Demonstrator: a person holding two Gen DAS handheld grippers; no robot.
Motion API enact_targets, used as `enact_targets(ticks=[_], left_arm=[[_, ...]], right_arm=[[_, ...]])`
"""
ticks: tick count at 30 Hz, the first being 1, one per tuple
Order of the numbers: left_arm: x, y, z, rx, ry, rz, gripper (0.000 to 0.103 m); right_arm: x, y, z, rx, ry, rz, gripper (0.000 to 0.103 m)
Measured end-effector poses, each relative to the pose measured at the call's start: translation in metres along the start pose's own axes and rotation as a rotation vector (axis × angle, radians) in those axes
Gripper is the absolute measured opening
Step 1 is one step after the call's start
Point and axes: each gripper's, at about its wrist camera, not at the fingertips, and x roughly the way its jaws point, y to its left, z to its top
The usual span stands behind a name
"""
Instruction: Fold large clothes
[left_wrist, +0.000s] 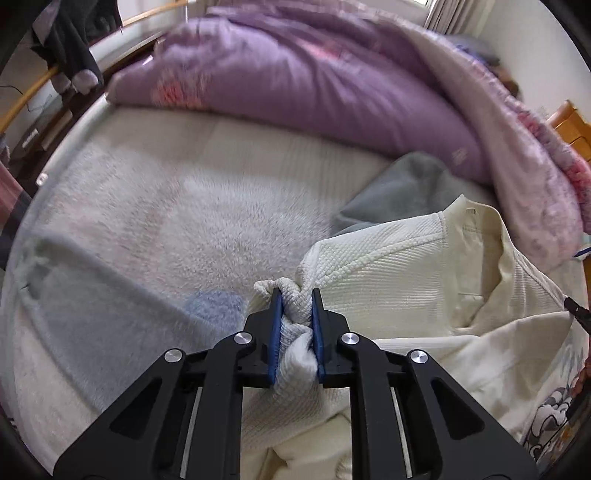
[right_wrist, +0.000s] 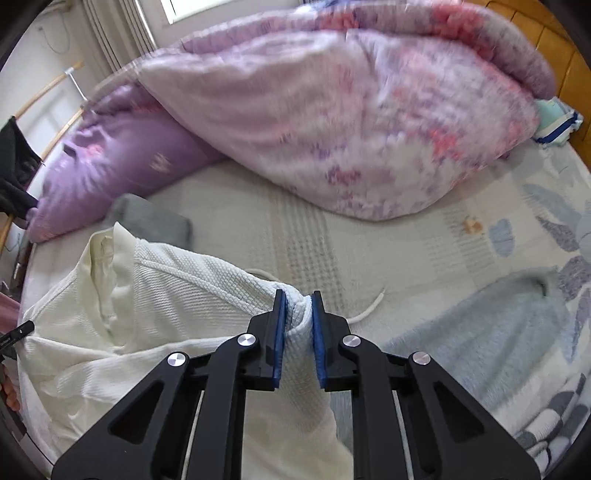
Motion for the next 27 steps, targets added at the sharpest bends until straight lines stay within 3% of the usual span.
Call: enact_targets(ticks=[5, 10, 14, 16, 23, 24, 26, 27], left_arm=[[-0.079, 0.005, -0.04, -0.028, -0.097, -0.039, 0.014], [-0.141, 0.02, -0.106, -0.043, -0.098, -0.048, 0.013], [-0.178, 0.043, -0.175, -0.081, -0.031, -0.026, 0.012], [-0.189, 0.056, -0.214, -0.12, 0.025, -0.009, 0.012], [-0.174, 0.086, -0.337, -0.279, 0.269, 0.033, 0.014], [-0.175, 0.086, -0.35, -0.296, 0.275, 0.046, 0.015], [-0.181, 0.088, -0.369, -0.355, 0.274, 0.032, 0.023], [-0.183, 0.089, -0.375, -0.393, 0.268, 0.017, 0.036]], right_arm=[[-0.069, -0.004, -0.032, 0.032, -0.065, 0.068, 0.012], [-0.136, -0.019, -0.084, 0.048, -0.039, 0.1, 0.011], [-0.178, -0.036, -0.14, 0.072, 0.022, 0.09, 0.011], [-0.191, -0.048, -0.18, 0.109, 0.094, 0.078, 0.011], [-0.178, -0.097, -0.301, 0.254, 0.372, -0.006, 0.013], [-0.177, -0.102, -0.311, 0.27, 0.399, -0.014, 0.015], [-0.18, -0.106, -0.32, 0.306, 0.402, 0.037, 0.016], [-0.179, -0.106, -0.322, 0.326, 0.406, 0.066, 0.022]])
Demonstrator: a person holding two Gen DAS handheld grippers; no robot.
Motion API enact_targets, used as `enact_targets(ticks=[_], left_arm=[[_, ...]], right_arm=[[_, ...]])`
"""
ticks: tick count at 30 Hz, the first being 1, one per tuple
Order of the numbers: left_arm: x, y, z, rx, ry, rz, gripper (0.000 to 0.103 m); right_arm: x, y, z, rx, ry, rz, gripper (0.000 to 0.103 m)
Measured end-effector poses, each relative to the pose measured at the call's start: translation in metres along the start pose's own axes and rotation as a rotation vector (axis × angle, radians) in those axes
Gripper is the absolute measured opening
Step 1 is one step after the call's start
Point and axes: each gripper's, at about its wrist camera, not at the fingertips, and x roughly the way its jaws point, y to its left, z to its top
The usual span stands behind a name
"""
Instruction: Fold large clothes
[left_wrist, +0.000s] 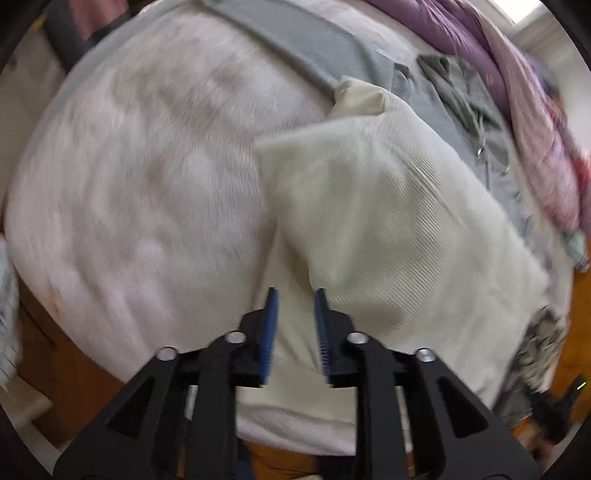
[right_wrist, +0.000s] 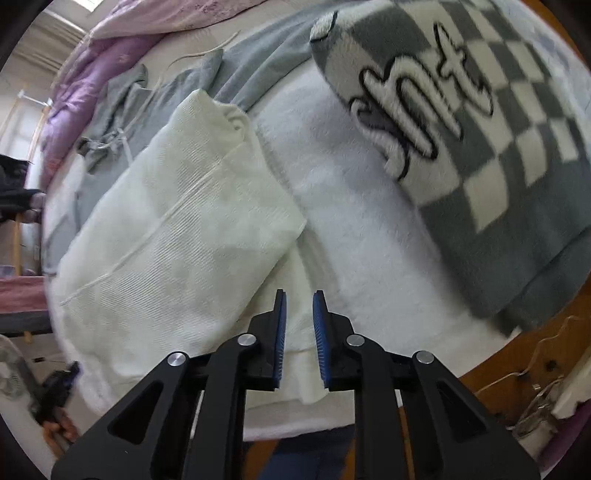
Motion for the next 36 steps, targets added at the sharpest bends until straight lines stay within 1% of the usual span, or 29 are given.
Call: enact_targets(ticks=[1, 2, 3, 4, 5, 6, 7, 8, 10, 11, 12, 13, 14, 15, 16, 17, 18, 20, 23, 25, 26, 28, 30, 32, 33, 34, 35, 36], left_arm=[[-0.003, 0.002, -0.005, -0.036, -0.011, -0.014, 0.041], [-0.007, 0.003, -0.01, -0.068, -0.032, -0.042, 0.044], [-0.008, 0.002, -0.012, -0.092, -0.038, -0.067, 0.052], [-0.008, 0.0, -0.015, -0.129, -0.046, -0.103, 0.059], [-0.007, 0.0, -0.015, -0.157, -0.062, -0.128, 0.06], [-0.005, -0.002, -0.015, -0.185, -0.079, -0.15, 0.065], [0.0, -0.004, -0.015, -0.211, -0.089, -0.163, 0.073], [0.008, -0.007, -0.012, -0.238, -0.089, -0.16, 0.074], [0.029, -0.011, -0.008, -0.246, -0.086, -0.129, 0.074], [0.042, -0.011, -0.005, -0.261, -0.064, -0.112, 0.074], [0.055, -0.011, -0.003, -0.28, -0.034, -0.107, 0.074], [0.063, -0.011, -0.001, -0.292, -0.013, -0.097, 0.074], [0.073, -0.011, 0.001, -0.312, 0.009, -0.084, 0.074], [0.074, -0.011, 0.003, -0.309, 0.004, -0.088, 0.07], [0.073, -0.015, 0.005, -0.275, -0.013, -0.09, 0.055], [0.07, -0.021, 0.008, -0.221, -0.024, -0.071, 0.019], [0.069, -0.025, 0.01, -0.178, -0.016, -0.049, 0.008], [0.059, -0.026, 0.008, -0.142, -0.013, -0.059, 0.007], [0.035, -0.023, -0.001, -0.091, -0.007, -0.101, 0.007], [0.02, -0.018, -0.011, -0.05, 0.013, -0.125, 0.005], [0.015, -0.016, -0.021, -0.023, 0.036, -0.135, 0.005], [0.013, -0.01, -0.031, 0.011, 0.069, -0.138, 0.005], [0.022, -0.006, -0.043, 0.061, 0.11, -0.124, 0.005], [0.035, 0.001, -0.053, 0.074, 0.132, -0.118, 0.006], [0.043, 0.004, -0.055, 0.064, 0.151, -0.115, 0.007], [0.052, 0.007, -0.054, 0.042, 0.165, -0.109, 0.008], [0.054, 0.009, -0.053, 0.026, 0.162, -0.107, 0.012], [0.055, 0.011, -0.051, 0.007, 0.159, -0.103, 0.032]], right_arm=[[0.002, -0.001, 0.0, 0.021, 0.006, 0.029, 0.035], [0.004, -0.001, 0.0, 0.041, 0.009, 0.054, 0.041], [0.01, 0.0, 0.002, 0.068, 0.019, 0.094, 0.049], [0.014, 0.0, 0.002, 0.09, 0.024, 0.127, 0.051], [0.022, 0.001, 0.005, 0.125, 0.032, 0.181, 0.051], [0.028, 0.002, 0.006, 0.145, 0.045, 0.211, 0.052], [0.038, 0.002, 0.008, 0.176, 0.071, 0.236, 0.053], [0.049, 0.002, 0.009, 0.21, 0.1, 0.253, 0.053], [0.066, 0.002, 0.01, 0.271, 0.145, 0.278, 0.054], [0.072, 0.002, 0.01, 0.293, 0.156, 0.295, 0.054], [0.082, 0.005, 0.009, 0.289, 0.182, 0.281, 0.054], [0.086, 0.007, 0.007, 0.283, 0.186, 0.256, 0.054], [0.087, 0.01, 0.007, 0.279, 0.168, 0.252, 0.054], [0.086, 0.014, 0.007, 0.269, 0.138, 0.261, 0.045], [0.084, 0.019, 0.007, 0.247, 0.116, 0.258, 0.019], [0.081, 0.024, 0.007, 0.219, 0.095, 0.237, 0.015], [0.073, 0.031, 0.006, 0.185, 0.064, 0.212, 0.012], [0.059, 0.04, 0.002, 0.125, 0.029, 0.178, 0.005], [0.035, 0.044, -0.008, 0.086, -0.014, 0.15, 0.004], [0.019, 0.047, -0.02, 0.073, -0.04, 0.127, 0.004], [0.01, 0.047, -0.028, 0.064, -0.049, 0.102, 0.004], [0.014, 0.05, -0.039, 0.052, -0.054, 0.051, 0.004], [0.025, 0.045, -0.049, 0.057, -0.049, -0.003, 0.005], [0.045, 0.036, -0.052, 0.084, -0.027, -0.03, 0.006], [0.053, 0.035, -0.052, 0.099, -0.012, -0.033, 0.01], [0.061, 0.032, -0.051, 0.126, 0.014, -0.049, 0.013], [0.062, 0.03, -0.051, 0.158, 0.028, -0.077, 0.016], [0.057, 0.031, -0.051, 0.178, 0.021, -0.093, 0.024]])
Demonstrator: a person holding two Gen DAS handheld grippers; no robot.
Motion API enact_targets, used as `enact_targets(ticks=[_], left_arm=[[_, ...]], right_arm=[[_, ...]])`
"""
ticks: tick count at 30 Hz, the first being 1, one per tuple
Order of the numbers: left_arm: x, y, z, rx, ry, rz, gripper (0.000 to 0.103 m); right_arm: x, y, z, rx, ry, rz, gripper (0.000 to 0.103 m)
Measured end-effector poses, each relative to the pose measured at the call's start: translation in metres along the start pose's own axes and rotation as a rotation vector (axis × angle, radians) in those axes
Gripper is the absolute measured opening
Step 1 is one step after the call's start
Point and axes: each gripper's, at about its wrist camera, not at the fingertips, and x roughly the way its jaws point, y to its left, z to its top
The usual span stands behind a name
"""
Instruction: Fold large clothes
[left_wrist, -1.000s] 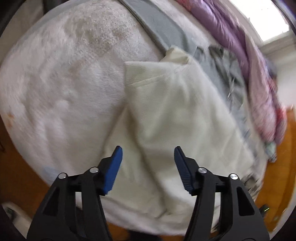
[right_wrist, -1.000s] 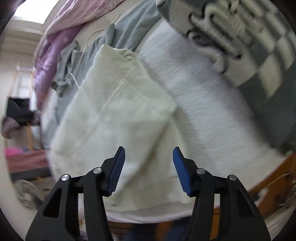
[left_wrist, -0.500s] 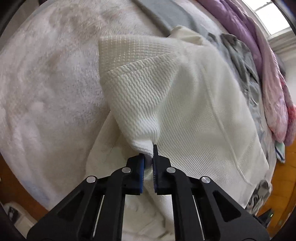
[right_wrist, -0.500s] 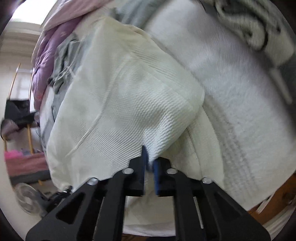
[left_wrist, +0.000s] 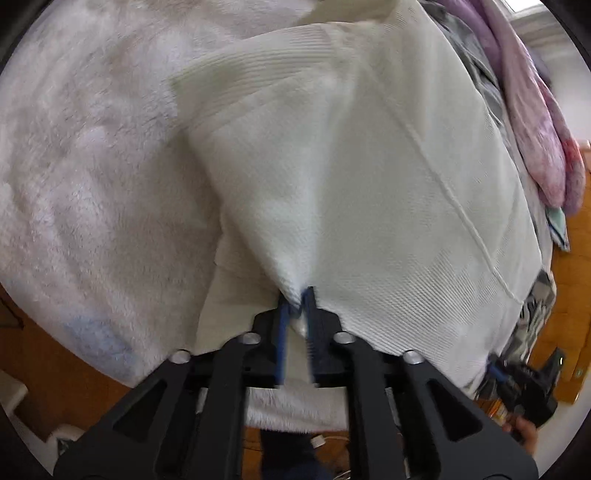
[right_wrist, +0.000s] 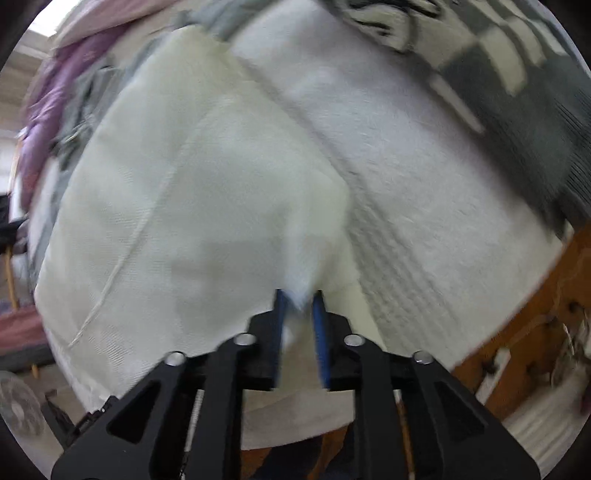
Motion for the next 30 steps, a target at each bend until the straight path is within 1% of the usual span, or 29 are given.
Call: enact_targets(ticks=[1, 2, 3, 4, 5, 7, 8, 9, 10, 11, 12, 13, 14, 16, 17, 18, 19, 20, 22, 25, 26, 30], left_arm=[[-0.004, 0.003, 0.001, -0.025, -0.009, -0.022, 0.063], [-0.01, 0.005, -0.001, -0.038, -0.032, -0.04, 0.073], [-0.017, 0.006, -0.003, -0.041, -0.068, -0.05, 0.076], [-0.026, 0.006, -0.004, -0.028, -0.099, -0.047, 0.077], [-0.029, 0.007, -0.004, -0.025, -0.103, -0.041, 0.078], [-0.036, 0.014, -0.006, -0.056, -0.124, -0.043, 0.078], [-0.038, 0.018, -0.005, -0.073, -0.133, -0.038, 0.078], [-0.04, 0.023, -0.007, -0.091, -0.143, -0.037, 0.08], [-0.04, 0.029, -0.01, -0.103, -0.149, -0.039, 0.081], [-0.04, 0.033, -0.009, -0.118, -0.154, -0.029, 0.081], [-0.037, 0.039, -0.007, -0.132, -0.156, -0.02, 0.081], [-0.035, 0.044, -0.007, -0.153, -0.154, -0.015, 0.081], [-0.034, 0.051, -0.003, -0.165, -0.149, -0.012, 0.081], [-0.03, 0.063, -0.004, -0.179, -0.132, 0.005, 0.081], [-0.028, 0.068, -0.005, -0.186, -0.131, 0.015, 0.081], [-0.026, 0.069, -0.006, -0.19, -0.131, 0.015, 0.081], [-0.024, 0.073, -0.007, -0.198, -0.128, 0.02, 0.081], [-0.021, 0.073, -0.008, -0.207, -0.126, 0.019, 0.081], [-0.017, 0.078, -0.011, -0.221, -0.12, 0.008, 0.081], [-0.017, 0.079, -0.015, -0.219, -0.13, -0.013, 0.081], [-0.018, 0.079, -0.017, -0.218, -0.13, -0.017, 0.081], [-0.012, 0.075, -0.017, -0.228, -0.118, -0.05, 0.081]], right_arm=[[-0.007, 0.001, 0.0, 0.015, -0.016, -0.004, 0.037], [-0.021, 0.005, 0.0, 0.015, -0.051, -0.033, 0.043], [-0.031, 0.01, -0.001, -0.002, -0.078, -0.076, 0.046], [-0.041, 0.02, -0.002, -0.039, -0.113, -0.114, 0.046], [-0.052, 0.037, -0.002, -0.092, -0.153, -0.111, 0.046], [-0.059, 0.072, -0.002, -0.194, -0.188, -0.046, 0.045], [-0.058, 0.102, -0.001, -0.278, -0.194, 0.007, 0.042], [-0.055, 0.126, 0.001, -0.339, -0.197, 0.052, 0.032], [-0.048, 0.153, 0.003, -0.409, -0.195, 0.095, 0.02], [-0.039, 0.175, 0.003, -0.457, -0.19, 0.111, 0.017], [-0.026, 0.202, 0.006, -0.517, -0.179, 0.127, 0.006], [-0.011, 0.226, 0.009, -0.562, -0.171, 0.152, 0.002], [0.006, 0.248, 0.014, -0.593, -0.159, 0.144, 0.002], [0.033, 0.272, 0.021, -0.629, -0.138, 0.127, 0.002], [0.048, 0.284, 0.026, -0.636, -0.132, 0.102, 0.002], [0.061, 0.29, 0.031, -0.633, -0.123, 0.082, 0.002], [0.076, 0.29, 0.037, -0.616, -0.093, 0.068, 0.002], [0.091, 0.284, 0.042, -0.595, -0.064, 0.066, 0.001], [0.102, 0.279, 0.048, -0.578, -0.056, 0.079, 0.001], [0.099, 0.278, 0.044, -0.572, -0.058, 0.072, 0.0], [0.097, 0.274, 0.039, -0.567, -0.044, 0.068, 0.0], [0.087, 0.235, 0.006, -0.499, 0.03, 0.107, 0.0]])
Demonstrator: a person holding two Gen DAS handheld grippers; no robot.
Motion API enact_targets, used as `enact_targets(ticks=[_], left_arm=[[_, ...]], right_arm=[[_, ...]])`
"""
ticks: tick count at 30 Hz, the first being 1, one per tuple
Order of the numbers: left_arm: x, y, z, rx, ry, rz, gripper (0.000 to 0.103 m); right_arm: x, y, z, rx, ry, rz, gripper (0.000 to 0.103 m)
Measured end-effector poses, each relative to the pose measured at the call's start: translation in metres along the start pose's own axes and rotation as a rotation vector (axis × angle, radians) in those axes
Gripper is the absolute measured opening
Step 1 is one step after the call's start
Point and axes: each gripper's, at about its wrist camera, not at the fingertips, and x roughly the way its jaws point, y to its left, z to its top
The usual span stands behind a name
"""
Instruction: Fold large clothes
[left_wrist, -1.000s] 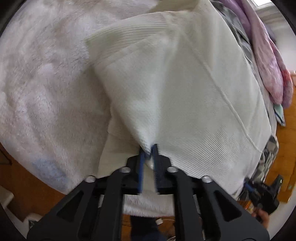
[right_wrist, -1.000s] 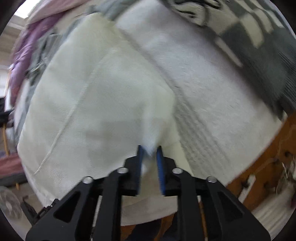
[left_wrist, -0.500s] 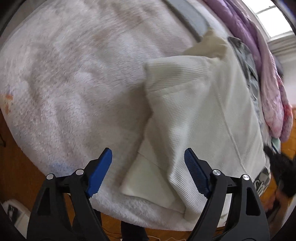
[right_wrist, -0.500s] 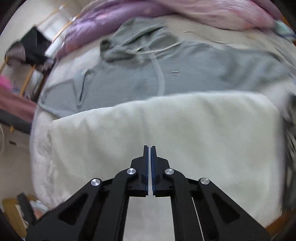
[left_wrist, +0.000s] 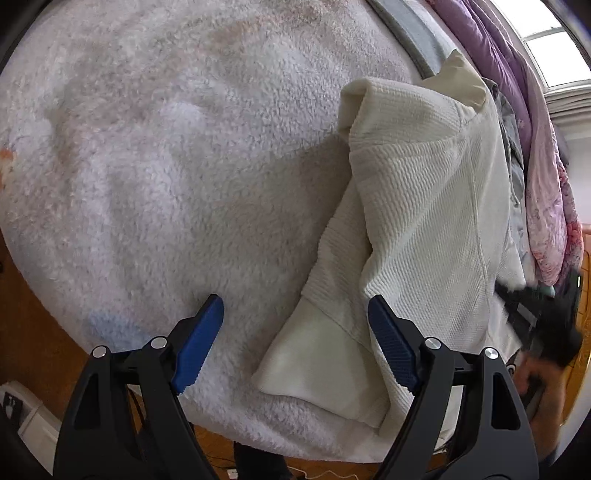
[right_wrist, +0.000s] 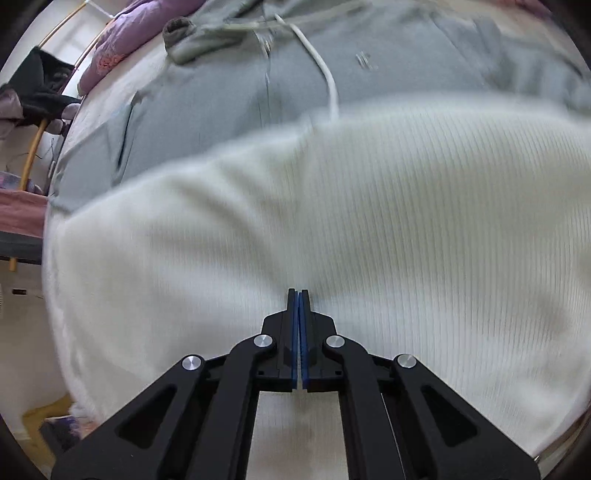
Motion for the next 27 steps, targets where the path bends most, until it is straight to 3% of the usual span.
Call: enact_targets(ticks=[3, 6, 7, 14, 16, 23, 25, 27], left_arm=[[0.003, -0.001, -0.001, 0.009, 0.005, -0.003, 0.081], [0.008, -0.008, 0.001, 0.02, 0.011, 0.0, 0.081], [0.009, -0.008, 0.001, 0.022, 0.012, 0.001, 0.081], [0.023, -0.032, 0.004, 0.067, 0.017, 0.022, 0.08], [0.026, -0.039, 0.005, 0.078, 0.02, 0.01, 0.069], [0.043, -0.058, 0.005, 0.066, 0.079, -0.073, 0.056], [0.044, -0.059, 0.008, 0.044, 0.097, -0.122, 0.03], [0.037, -0.061, 0.009, 0.055, 0.091, -0.141, 0.015]], right_arm=[[-0.012, -0.007, -0.049, 0.025, 0.006, 0.02, 0.0], [-0.006, -0.017, -0.092, 0.071, 0.093, 0.027, 0.0], [-0.006, -0.02, -0.105, 0.078, 0.074, 0.044, 0.0], [0.007, -0.018, -0.102, 0.051, 0.057, 0.028, 0.0], [0.007, -0.017, -0.1, 0.046, 0.055, 0.033, 0.0], [0.002, -0.019, -0.114, 0.044, 0.016, 0.024, 0.0], [0.0, -0.019, -0.116, 0.051, 0.009, 0.024, 0.0], [-0.006, -0.02, -0.116, 0.045, 0.003, 0.021, 0.0]])
